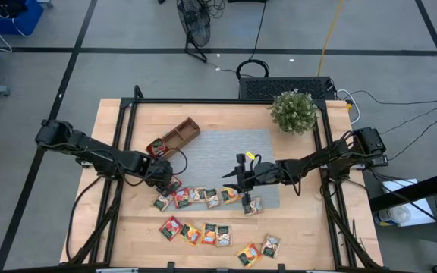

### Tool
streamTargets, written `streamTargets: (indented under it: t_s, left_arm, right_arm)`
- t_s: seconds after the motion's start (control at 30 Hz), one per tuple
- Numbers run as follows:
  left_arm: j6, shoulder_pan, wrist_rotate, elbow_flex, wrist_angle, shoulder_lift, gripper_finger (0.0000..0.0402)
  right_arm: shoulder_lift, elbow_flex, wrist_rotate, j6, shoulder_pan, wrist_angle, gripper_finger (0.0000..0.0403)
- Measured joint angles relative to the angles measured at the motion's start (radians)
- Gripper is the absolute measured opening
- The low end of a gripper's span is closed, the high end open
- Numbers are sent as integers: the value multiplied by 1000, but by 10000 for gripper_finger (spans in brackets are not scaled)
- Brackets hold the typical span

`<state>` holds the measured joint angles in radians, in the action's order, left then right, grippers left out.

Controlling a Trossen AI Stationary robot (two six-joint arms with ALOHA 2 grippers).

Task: Pick & Place Tea
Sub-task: Put the red tea bag into the left section of the wooden organizer

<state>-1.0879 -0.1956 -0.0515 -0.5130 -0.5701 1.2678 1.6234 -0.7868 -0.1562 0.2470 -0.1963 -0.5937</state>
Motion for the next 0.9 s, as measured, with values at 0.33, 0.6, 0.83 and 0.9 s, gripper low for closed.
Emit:
streamTargets:
  t_s: [0.33,0.6,0.83,0.9]
  left_arm:
    - [36,0,-22,-1,3,0,186]
    - [36,0,30,-1,42,0,186]
    - [40,0,31,-1,71,0,186]
    - [44,0,31,-1,71,0,186]
  right_arm:
    - [0,0,0,2,0,1,119]
    - [0,0,0,3,0,1,116]
    - [0,0,0,3,0,1,117]
    - [0,0,0,3,0,1,116]
